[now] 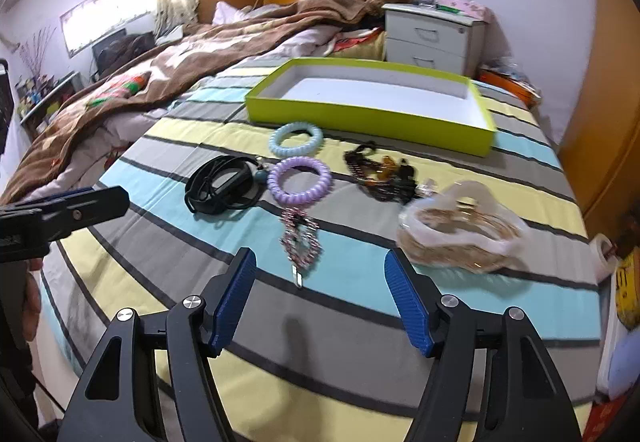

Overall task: Organize jewelry
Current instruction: 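Move the right tool to the pink beaded chain and close on it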

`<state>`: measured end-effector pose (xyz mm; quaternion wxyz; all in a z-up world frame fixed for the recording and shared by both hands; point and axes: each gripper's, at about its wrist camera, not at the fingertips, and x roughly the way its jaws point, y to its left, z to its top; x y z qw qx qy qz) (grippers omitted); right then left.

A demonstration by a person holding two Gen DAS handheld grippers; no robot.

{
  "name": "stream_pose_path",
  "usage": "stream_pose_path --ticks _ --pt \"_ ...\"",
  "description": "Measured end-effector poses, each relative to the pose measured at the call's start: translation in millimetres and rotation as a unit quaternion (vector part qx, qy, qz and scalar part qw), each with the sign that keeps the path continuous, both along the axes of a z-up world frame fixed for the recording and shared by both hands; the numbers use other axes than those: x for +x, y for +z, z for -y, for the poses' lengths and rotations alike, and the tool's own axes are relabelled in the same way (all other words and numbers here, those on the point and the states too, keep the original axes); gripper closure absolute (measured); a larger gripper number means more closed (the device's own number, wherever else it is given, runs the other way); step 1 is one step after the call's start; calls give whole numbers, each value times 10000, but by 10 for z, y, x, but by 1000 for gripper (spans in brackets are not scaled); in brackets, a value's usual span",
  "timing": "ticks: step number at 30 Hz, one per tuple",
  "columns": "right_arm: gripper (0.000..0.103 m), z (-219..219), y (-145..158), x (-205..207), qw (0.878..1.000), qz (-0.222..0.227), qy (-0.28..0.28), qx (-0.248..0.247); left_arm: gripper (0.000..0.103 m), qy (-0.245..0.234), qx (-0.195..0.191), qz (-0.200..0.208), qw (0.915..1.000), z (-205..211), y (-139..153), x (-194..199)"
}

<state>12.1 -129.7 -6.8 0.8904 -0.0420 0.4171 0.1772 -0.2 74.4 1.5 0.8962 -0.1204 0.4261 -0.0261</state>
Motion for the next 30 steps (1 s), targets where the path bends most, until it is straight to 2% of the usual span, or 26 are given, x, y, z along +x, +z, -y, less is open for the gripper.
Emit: stream_pose_path --ticks 5,9,13,16,21,30 --pt "53 -139 -69 138 9996 -206 183 -45 2 -72 -22 -194 9998 -38 -34 48" --pt "54 -209 -133 226 9991 -325 233 -143 2 -243 109 -156 9995 4 -28 54" --pt "61 -218 -184 273 9985 -447 220 -211 2 -302 -47 -212 9993 -21 -4 98" --pt "62 -208 -187 303 9985 -445 217 -226 2 -325 109 -299 9990 7 -4 136" --pt "80 -181 -193 320 9987 -392 156 -295 2 -371 86 -374 9986 59 10 208" --pt "85 -62 -171 277 9994 -284 116 -171 2 -517 346 -517 9967 264 -25 363"
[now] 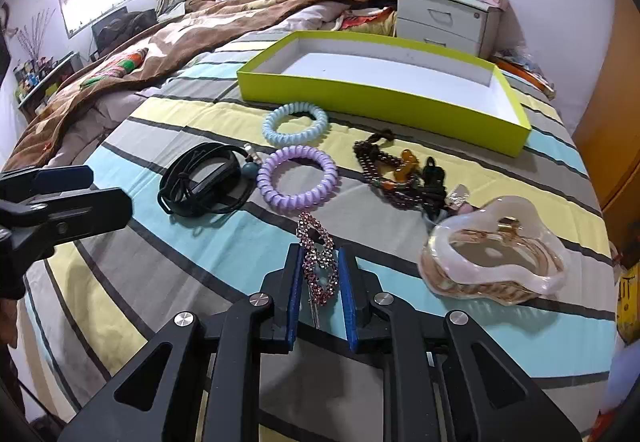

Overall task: Organize jewelry
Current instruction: 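Move the right tool to the pink beaded chain and close on it, then grasp the black cord bracelet with the left tool while the right tool holds the pink chain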

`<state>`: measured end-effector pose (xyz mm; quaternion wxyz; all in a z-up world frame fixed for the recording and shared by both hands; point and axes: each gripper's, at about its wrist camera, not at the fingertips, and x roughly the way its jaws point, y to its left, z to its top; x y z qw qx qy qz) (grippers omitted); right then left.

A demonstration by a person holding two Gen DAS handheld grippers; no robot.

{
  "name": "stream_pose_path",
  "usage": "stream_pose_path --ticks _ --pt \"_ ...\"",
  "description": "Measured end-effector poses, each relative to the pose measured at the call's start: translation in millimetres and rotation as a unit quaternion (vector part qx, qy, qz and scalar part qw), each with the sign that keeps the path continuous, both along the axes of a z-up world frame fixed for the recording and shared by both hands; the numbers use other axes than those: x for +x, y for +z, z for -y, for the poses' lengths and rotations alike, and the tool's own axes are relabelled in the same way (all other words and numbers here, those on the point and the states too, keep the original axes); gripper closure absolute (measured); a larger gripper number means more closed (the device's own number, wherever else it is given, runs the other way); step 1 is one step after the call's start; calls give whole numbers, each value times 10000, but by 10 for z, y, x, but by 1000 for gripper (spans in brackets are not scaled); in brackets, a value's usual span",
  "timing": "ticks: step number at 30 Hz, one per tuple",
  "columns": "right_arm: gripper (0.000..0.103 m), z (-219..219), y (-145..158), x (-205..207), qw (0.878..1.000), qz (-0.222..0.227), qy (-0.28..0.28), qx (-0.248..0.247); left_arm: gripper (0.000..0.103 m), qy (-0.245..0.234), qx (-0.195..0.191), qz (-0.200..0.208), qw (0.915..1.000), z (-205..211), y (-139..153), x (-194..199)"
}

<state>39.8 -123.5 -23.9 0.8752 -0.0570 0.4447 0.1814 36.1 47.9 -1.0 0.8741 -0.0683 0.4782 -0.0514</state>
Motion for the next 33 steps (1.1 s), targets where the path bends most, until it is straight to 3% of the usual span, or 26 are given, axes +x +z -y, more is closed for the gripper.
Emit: stream_pose_path --ticks 8,16,19,21,25,28,33 --pt "88 142 164 -100 9995 274 -90 141 17 -133 -66 30 9999 194 22 158" --pt "88 236 198 -163 9990 368 -161 218 40 34 49 -157 9999 270 -71 297" --pt "88 233 194 -170 9989 384 -164 224 45 23 45 -123 9999 306 -61 316" --pt "88 242 196 -170 9988 375 -165 254 55 -8 50 -108 9999 336 -66 328" --pt "88 250 196 -164 9988 369 -174 270 60 -30 31 -93 9999 371 -71 351" --pt "88 266 189 -157 9988 369 -189 276 74 -61 76 -75 9999 396 -80 358" --pt "88 271 190 -164 9986 383 -207 285 85 -74 123 -4 9999 417 -74 374"
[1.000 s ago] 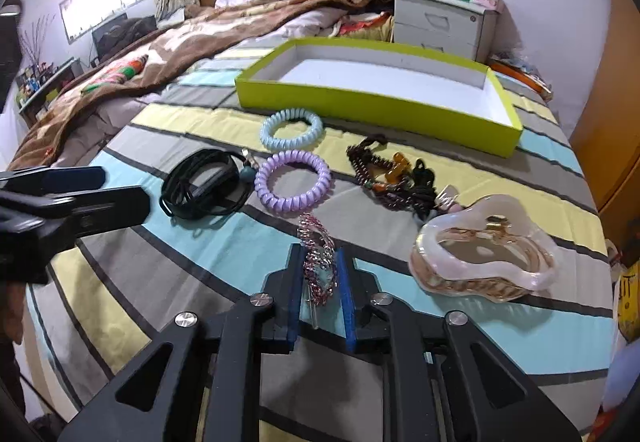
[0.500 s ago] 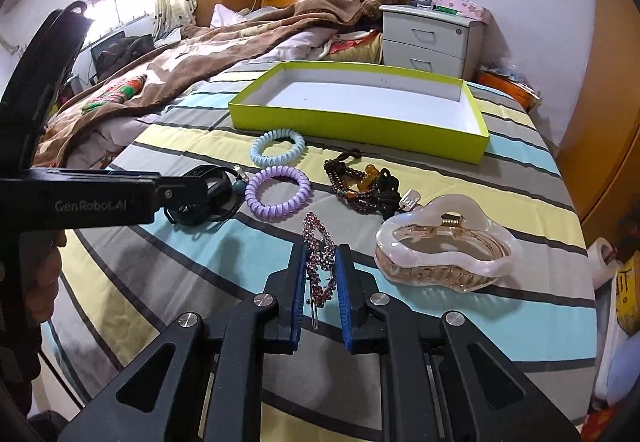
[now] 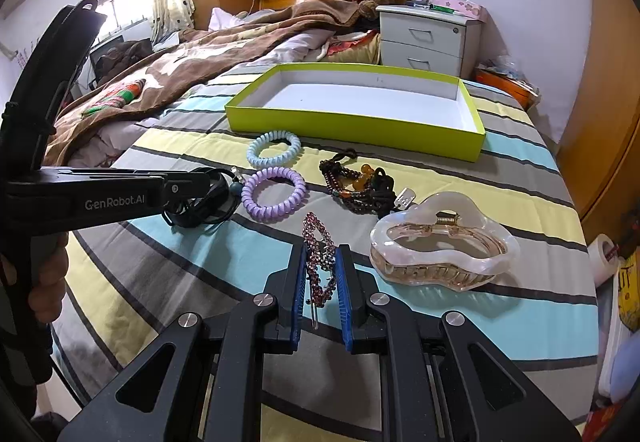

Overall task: Organize jewelry
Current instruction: 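Grasp the black cord bracelet with the left tool while the right tool holds the pink chain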

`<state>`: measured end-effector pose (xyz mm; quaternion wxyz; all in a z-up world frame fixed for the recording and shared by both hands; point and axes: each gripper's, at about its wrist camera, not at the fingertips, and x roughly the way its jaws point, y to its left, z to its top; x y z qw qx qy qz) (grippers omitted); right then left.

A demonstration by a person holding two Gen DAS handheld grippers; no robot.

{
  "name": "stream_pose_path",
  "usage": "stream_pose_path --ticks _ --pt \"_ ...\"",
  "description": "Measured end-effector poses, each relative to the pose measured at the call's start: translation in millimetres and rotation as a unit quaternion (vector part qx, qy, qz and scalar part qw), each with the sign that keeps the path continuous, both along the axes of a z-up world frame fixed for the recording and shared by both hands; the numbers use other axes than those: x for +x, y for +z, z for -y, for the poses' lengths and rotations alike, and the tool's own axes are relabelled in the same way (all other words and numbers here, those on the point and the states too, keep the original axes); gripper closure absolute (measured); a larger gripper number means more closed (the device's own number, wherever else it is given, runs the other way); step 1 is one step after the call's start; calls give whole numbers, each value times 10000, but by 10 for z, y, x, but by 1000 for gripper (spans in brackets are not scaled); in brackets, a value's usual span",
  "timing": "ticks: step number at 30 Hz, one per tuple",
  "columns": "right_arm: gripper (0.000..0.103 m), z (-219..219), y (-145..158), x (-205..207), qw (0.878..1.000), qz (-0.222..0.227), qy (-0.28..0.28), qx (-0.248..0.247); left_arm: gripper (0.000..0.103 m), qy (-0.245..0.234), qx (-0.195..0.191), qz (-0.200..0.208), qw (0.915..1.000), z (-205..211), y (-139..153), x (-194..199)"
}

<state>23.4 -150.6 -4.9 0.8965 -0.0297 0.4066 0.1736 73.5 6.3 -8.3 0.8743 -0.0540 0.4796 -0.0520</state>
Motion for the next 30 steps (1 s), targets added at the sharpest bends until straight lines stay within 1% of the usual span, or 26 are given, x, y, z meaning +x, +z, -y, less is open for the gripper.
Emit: stream_pose_path --ticks 3,6,9,15,18,21,30 --pt "88 -1 6 -2 10000 12 -15 -7 93 1 -16 24 10000 -6 2 -8" --pt "88 7 11 0 10000 24 -35 -6 96 -2 -49 33 10000 -16 0 -6" --pt "88 12 25 -16 10000 58 -42 -7 97 10 -92 51 9999 -28 2 -9" --pt "88 26 85 -29 9999 153 -74 1 97 -65 -153 290 9994 -21 143 -63" --pt "88 35 102 -24 9998 178 -95 4 97 -66 -126 303 9994 -33 162 -81" --pt "88 45 123 -33 9997 214 -114 21 97 -62 -199 312 9993 -61 172 -104" --pt "88 75 263 -39 9991 384 -158 67 97 -172 -367 648 9971 -72 433 -144"
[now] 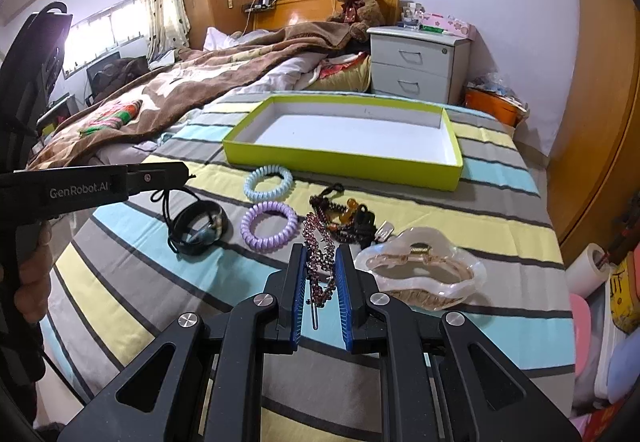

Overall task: Organize jewelry
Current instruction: 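Grasp the black cord bracelet with the left tool while the right tool holds the pink chain, then carry the black cord bracelet and pink chain over the green box with both tools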

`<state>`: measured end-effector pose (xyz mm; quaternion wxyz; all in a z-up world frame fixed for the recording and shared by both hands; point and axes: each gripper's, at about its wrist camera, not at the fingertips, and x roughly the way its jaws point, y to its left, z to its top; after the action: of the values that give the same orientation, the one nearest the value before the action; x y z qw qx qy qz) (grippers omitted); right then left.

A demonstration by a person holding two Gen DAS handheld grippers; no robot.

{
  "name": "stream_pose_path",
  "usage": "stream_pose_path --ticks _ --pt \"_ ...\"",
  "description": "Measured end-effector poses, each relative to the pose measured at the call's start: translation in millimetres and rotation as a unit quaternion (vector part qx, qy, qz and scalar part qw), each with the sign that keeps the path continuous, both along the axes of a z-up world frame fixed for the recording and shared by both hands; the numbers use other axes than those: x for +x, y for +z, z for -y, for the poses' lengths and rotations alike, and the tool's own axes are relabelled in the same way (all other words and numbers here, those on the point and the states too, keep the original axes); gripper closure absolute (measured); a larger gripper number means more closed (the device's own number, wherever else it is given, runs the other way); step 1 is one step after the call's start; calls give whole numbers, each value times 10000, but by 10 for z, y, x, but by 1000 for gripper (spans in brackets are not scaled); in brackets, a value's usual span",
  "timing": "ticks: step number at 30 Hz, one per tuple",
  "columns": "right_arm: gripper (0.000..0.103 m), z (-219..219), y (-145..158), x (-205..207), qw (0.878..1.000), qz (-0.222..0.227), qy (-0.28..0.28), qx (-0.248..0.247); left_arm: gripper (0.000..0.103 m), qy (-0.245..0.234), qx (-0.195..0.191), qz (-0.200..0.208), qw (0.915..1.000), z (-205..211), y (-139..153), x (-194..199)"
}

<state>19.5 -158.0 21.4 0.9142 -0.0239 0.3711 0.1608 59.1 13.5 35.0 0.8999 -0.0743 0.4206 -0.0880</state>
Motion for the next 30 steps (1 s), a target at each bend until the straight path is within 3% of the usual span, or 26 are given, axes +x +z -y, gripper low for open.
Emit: stream_pose_path --ticks 17,30 --pt "88 60 427 238 9994 342 -20 13 97 -124 -32 164 9998 -30 280 263" --pt "88 157 603 850 9992 344 -187 -108 97 -260 -55 308 9992 -5 461 713"
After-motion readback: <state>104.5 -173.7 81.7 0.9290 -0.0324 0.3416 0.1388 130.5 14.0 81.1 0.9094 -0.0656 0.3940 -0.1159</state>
